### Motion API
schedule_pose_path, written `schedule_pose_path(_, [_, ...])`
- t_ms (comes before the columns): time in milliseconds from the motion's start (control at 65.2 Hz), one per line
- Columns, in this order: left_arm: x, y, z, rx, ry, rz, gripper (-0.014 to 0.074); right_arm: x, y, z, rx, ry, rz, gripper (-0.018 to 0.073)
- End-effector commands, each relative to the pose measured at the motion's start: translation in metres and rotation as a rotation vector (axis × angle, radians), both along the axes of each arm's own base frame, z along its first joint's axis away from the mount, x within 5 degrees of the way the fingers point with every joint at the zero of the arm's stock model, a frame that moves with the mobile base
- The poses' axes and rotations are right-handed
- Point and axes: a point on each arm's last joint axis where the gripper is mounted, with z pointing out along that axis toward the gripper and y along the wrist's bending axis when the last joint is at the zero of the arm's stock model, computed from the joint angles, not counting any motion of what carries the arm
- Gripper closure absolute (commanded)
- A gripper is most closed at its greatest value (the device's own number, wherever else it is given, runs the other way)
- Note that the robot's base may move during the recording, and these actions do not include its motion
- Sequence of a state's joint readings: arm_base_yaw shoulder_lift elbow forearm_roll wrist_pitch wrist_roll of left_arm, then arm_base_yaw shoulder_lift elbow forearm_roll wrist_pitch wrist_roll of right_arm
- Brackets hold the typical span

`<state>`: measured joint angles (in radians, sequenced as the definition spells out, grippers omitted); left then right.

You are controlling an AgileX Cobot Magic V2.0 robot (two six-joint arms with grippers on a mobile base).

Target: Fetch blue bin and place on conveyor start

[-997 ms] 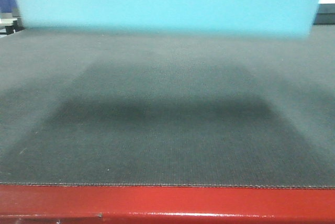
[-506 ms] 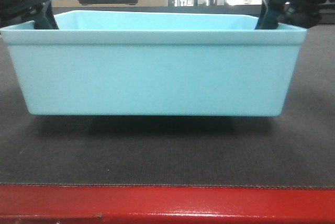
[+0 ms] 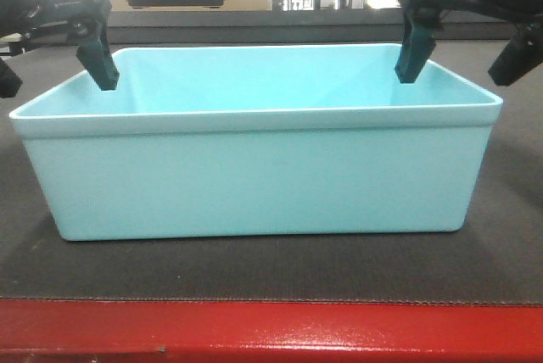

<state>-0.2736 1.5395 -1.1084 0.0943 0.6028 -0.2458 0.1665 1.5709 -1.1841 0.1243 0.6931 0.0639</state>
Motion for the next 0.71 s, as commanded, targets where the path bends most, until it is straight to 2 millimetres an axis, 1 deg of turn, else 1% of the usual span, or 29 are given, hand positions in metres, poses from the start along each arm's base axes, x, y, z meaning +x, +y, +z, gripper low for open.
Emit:
schedule_pose_path(0, [-0.005,0.003,0.015,0.015,-0.022,-0.005,-0.0002,-0.006,-0.004,0.023,-0.011,-0.076,0.004,-0.0009])
schedule_pose_path(77, [-0.01,0.006,0.027,0.038,-0.05,-0.011,-0.0002,-0.012,-0.006,0.037,-0.011,-0.123,0.005,-0.0009])
schedule_pose_path(138, [-0.018,0.01,0.038,0.059,-0.076,-0.014,0.0006,-0.02,-0.01,0.05,-0.013,-0.165,-0.001,0.0011])
schedule_pose_path(169, [-0.022,0.012,0.044,0.066,-0.09,-0.014,0.0018,-0.023,-0.013,0.056,-0.013,-0.18,-0.006,0.0032])
schedule_pose_path(215, [-0.032,0.019,0.056,0.081,-0.109,-0.003,0.007,-0.032,-0.019,0.067,-0.018,-0.207,-0.019,0.0107])
schedule_pose_path(291, [-0.043,0.031,0.069,0.086,-0.135,0.029,0.0223,-0.043,-0.029,0.076,-0.042,-0.225,-0.04,0.0278])
schedule_pose_path(353, [-0.052,0.04,0.078,0.089,-0.167,0.051,0.0356,-0.05,-0.037,0.078,-0.062,-0.233,-0.057,0.0419])
schedule_pose_path(368, [-0.053,0.042,0.08,0.089,-0.175,0.06,0.0408,-0.052,-0.039,0.079,-0.067,-0.235,-0.062,0.0454])
schedule_pose_path(399, [-0.057,0.046,0.082,0.089,-0.189,0.071,0.0479,-0.055,-0.043,0.079,-0.078,-0.239,-0.072,0.0524])
schedule_pose_path(414, [-0.059,0.048,0.083,0.088,-0.197,0.076,0.0515,-0.057,-0.044,0.078,-0.082,-0.241,-0.076,0.0574])
schedule_pose_path(460, [-0.066,0.053,0.087,0.093,-0.222,0.087,0.0622,-0.064,-0.049,0.075,-0.093,-0.244,-0.089,0.0667])
schedule_pose_path(491, [-0.071,0.057,0.087,0.099,-0.237,0.094,0.071,-0.069,-0.052,0.072,-0.094,-0.244,-0.098,0.0729])
schedule_pose_path(598, [-0.085,0.065,0.082,0.111,-0.256,0.11,0.0707,-0.083,-0.057,0.057,-0.097,-0.245,-0.12,0.072])
schedule_pose_path(659, [-0.094,0.068,0.075,0.111,-0.26,0.114,0.0707,-0.093,-0.058,0.044,-0.106,-0.247,-0.118,0.072])
schedule_pose_path(675, [-0.096,0.068,0.073,0.11,-0.261,0.113,0.0707,-0.096,-0.058,0.038,-0.107,-0.24,-0.117,0.072])
schedule_pose_path(690, [-0.098,0.068,0.071,0.11,-0.262,0.112,0.0707,-0.098,-0.058,0.038,-0.106,-0.245,-0.118,0.072])
